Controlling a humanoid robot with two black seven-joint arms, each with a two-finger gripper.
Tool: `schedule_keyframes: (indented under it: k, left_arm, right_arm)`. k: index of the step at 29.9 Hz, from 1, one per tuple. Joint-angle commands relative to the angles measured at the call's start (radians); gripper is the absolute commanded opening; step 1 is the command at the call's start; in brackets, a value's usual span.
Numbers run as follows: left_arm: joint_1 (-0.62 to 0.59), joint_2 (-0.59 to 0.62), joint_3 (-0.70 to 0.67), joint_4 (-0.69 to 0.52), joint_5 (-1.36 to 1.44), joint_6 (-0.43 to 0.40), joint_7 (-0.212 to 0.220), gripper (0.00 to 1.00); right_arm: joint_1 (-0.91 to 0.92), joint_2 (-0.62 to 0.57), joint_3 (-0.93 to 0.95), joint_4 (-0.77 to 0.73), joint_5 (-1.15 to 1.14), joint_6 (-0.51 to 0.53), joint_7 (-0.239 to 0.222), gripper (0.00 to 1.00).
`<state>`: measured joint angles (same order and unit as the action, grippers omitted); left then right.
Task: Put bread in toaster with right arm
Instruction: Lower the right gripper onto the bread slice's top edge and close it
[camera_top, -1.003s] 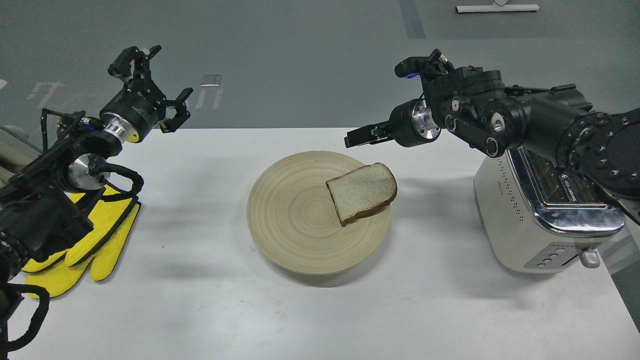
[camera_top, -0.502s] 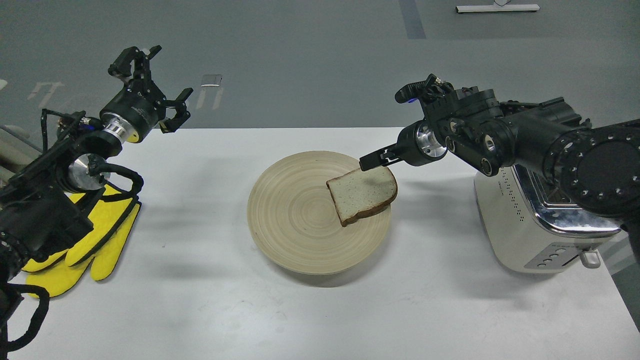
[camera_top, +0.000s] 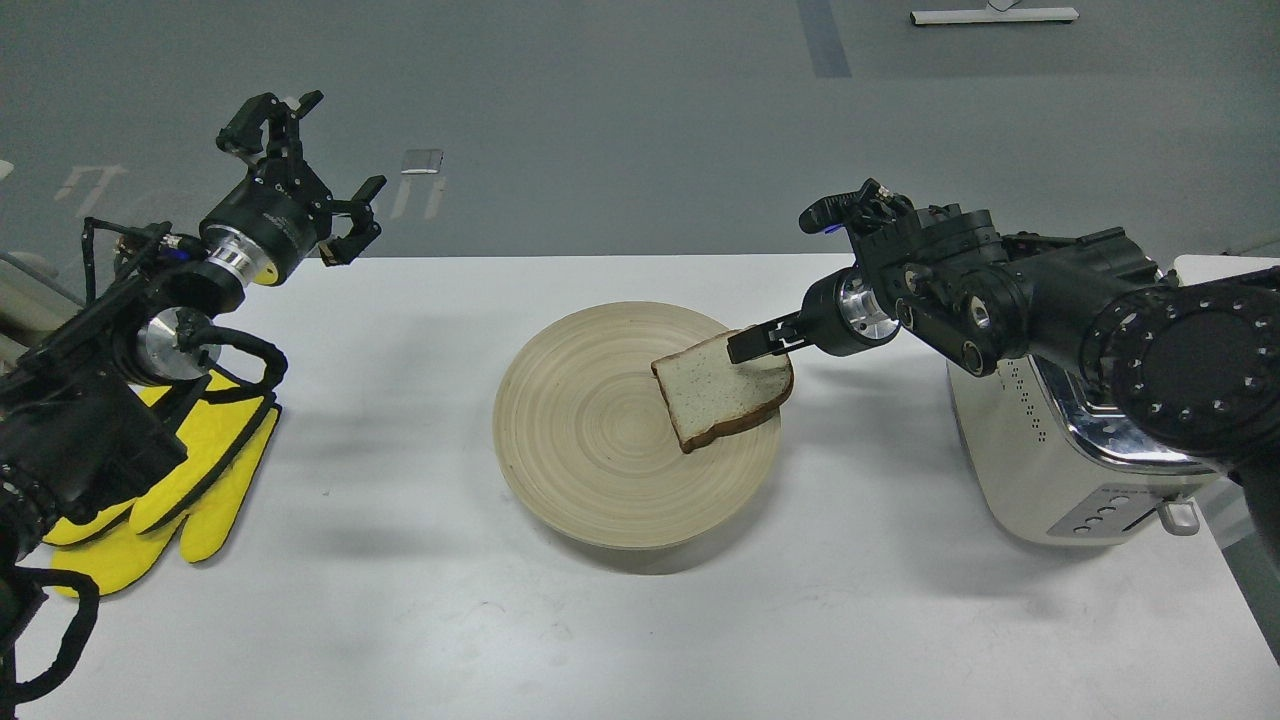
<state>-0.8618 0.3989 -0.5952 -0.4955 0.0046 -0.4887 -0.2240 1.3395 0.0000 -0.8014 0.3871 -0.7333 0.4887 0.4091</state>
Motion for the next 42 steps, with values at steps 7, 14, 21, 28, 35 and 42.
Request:
schedule_keyframes:
  k: [7, 14, 21, 28, 35, 42]
  left_arm:
    - [0.0, 0.0, 0.0, 0.0, 0.0, 0.0, 0.002, 1.0]
    - [0.0, 0.0, 0.0, 0.0, 0.0, 0.0, 0.0, 1.0]
    - [0.0, 0.0, 0.0, 0.0, 0.0, 0.0, 0.0, 1.0]
    - [0.0, 0.0, 0.0, 0.0, 0.0, 0.0, 0.0, 1.0]
    - [0.0, 0.0, 0.0, 0.0, 0.0, 0.0, 0.0, 1.0]
    - [0.0, 0.0, 0.0, 0.0, 0.0, 0.0, 0.0, 1.0]
  right_arm:
    - [0.004, 0.0, 0.002, 0.001, 0.002, 0.0, 0.002, 0.74]
    - [0.0, 0.0, 0.004, 0.004, 0.005, 0.0, 0.002, 0.75]
    - [-0.005, 0.0, 0.005, 0.003, 0.005, 0.0, 0.002, 0.72]
    - [-0.008, 0.0, 0.004, -0.002, 0.012, 0.0, 0.0, 0.48]
    - [-0.011, 0.0, 0.004, -0.004, 0.035, 0.0, -0.001, 0.33]
    - [-0.008, 0.0, 0.004, -0.011, 0.083, 0.0, -0.001, 0.09]
